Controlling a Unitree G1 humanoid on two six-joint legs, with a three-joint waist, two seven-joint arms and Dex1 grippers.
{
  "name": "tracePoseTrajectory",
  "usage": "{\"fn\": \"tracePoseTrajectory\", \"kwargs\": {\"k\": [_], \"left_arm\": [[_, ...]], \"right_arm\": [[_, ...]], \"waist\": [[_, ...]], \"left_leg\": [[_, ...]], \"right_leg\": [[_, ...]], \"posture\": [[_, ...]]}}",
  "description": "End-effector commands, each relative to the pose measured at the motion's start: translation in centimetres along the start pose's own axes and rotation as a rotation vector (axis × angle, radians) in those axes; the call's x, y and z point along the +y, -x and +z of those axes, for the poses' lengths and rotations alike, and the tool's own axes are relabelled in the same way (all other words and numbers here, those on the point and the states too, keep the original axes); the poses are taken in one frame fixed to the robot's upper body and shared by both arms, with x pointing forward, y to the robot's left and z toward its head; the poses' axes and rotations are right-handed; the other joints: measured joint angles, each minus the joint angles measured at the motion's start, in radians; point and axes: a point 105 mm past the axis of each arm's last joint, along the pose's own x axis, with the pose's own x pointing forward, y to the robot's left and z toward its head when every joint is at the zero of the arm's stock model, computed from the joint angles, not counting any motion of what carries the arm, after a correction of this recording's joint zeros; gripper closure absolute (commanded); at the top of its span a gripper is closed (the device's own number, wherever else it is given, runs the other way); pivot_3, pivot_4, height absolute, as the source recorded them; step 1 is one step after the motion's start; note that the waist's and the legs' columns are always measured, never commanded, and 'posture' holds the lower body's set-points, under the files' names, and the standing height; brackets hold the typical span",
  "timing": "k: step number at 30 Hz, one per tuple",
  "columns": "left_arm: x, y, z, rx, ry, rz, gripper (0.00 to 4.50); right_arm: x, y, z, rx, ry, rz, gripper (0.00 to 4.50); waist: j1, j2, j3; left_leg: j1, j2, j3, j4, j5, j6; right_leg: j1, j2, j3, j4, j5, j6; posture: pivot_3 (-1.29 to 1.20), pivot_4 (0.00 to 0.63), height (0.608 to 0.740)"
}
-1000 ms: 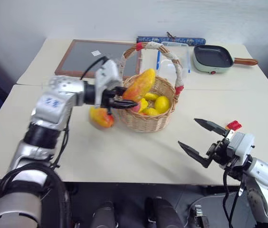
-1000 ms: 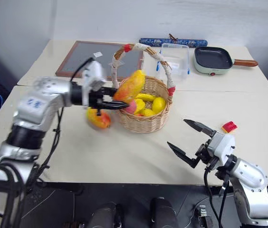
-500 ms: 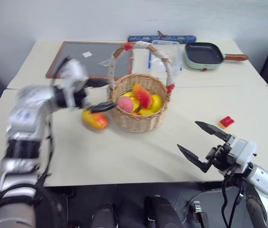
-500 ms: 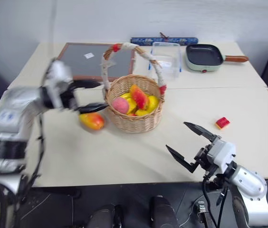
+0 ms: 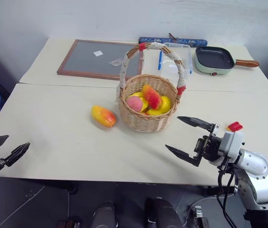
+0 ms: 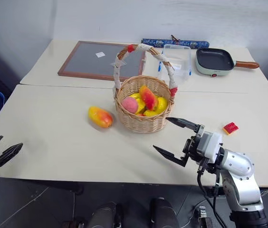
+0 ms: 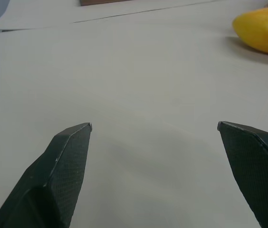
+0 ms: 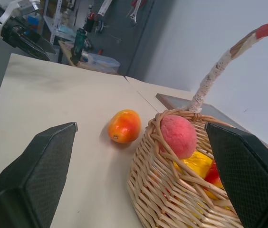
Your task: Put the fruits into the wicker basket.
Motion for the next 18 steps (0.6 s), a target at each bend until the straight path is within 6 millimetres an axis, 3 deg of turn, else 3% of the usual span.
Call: {"fn": "tracePoseTrajectory", "kwargs": {"k": [1,4,8,11,14,18], "left_arm": [[-3.3,-3.0,4.2,-0.04,-0.017,-0.165,0.04],[-6.5,-5.7,6.1,-0.019,-0.1,-0.346,0.04],[-9.4,-8.5,7.7,-0.01,-0.543,-0.599,0.04],[-8.9,-10.7,7.1,0.132,-0.855,-0.836,0.04],[-8.6,-13.1,7.1,0.204,-0.946,-0.922,0.04],[-9.7,-15.9,6.6,0.248,-1.011,-0.987,0.04]], "right_arm": [[-0.2,0.1,0.6,-0.019,0.034,0.01,0.0],[-0.2,0.3,0.2,-0.011,0.03,0.01,0.0],[-0.3,0.5,-0.1,-0.002,0.028,0.0,0.0],[-0.3,1.0,-0.4,0.004,0.022,-0.008,0.0],[-0.3,1.4,-0.6,0.01,0.026,-0.011,0.0],[-0.4,1.9,-0.6,0.013,0.037,-0.047,0.0]], "waist": [[0.007,0.0,0.0],[0.008,0.0,0.0],[-0.007,0.003,0.001],[-0.007,0.003,0.001],[-0.008,0.004,0.001],[-0.006,0.004,0.001]], "left_leg": [[0.0,0.0,-0.001,0.0,0.0,-0.001],[0.0,-0.001,-0.002,0.0,0.001,-0.001],[0.001,-0.001,0.001,-0.001,0.005,-0.003],[-0.001,-0.001,0.004,0.0,0.005,-0.004],[0.0,-0.001,0.009,0.0,0.005,-0.005],[-0.001,-0.002,0.016,0.001,0.005,-0.004]], "right_leg": [[0.001,-0.001,-0.002,0.0,0.0,0.0],[0.002,-0.001,-0.003,0.0,0.0,0.0],[0.001,-0.001,-0.004,0.0,0.0,0.001],[-0.001,0.008,-0.008,-0.001,0.0,0.0],[-0.002,0.013,-0.011,0.0,0.0,-0.001],[-0.003,0.014,-0.012,0.0,0.0,0.0]], "posture": [[0.0,0.15,0.74],[0.0,0.15,0.74],[0.0,0.15,0.74],[0.0,0.15,0.74],[0.0,0.15,0.74],[0.0,0.15,0.74]]}}
